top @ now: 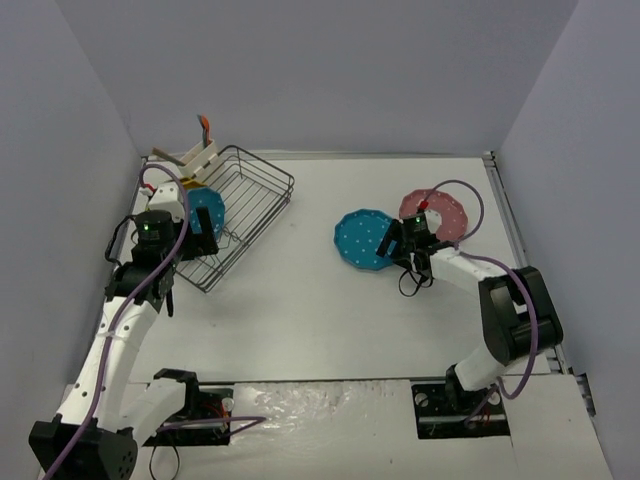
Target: Load the plates into the dish rack
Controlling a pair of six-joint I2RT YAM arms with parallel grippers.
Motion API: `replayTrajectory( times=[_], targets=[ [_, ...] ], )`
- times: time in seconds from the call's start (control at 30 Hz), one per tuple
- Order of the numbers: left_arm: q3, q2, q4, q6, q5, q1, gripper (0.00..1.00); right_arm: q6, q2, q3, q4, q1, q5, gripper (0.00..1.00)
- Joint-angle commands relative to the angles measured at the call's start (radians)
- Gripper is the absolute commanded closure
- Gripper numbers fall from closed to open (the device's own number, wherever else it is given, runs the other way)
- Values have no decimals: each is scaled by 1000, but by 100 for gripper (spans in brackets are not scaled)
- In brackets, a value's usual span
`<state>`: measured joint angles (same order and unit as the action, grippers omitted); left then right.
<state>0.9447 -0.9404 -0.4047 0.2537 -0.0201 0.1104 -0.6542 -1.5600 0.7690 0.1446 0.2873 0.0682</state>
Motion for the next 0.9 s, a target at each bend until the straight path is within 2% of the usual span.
replayTrajectory(
  times=[0.0,0.2,0.37,0.53,0.67,0.87],
  targets=[
    [17,46,42,121,20,-2,3,-57,-51,60,13,13,95,22],
    [5,43,30,215,153,11,3,-84,-94,59,17,15,117,36],
    [1,32,35,285,135,108,3,-96,-115,49,31,12,122,52],
    [-3,-9,57,364,89,236,3,-102,-129,35,49,11,108,75],
    [-18,-52,114,419,60,318,3,-101,-129,17,68,-3,79,98],
    [-20,-139,183,489,33,436,3,-114,-74,-23,122,-24,-52,100]
  ],
)
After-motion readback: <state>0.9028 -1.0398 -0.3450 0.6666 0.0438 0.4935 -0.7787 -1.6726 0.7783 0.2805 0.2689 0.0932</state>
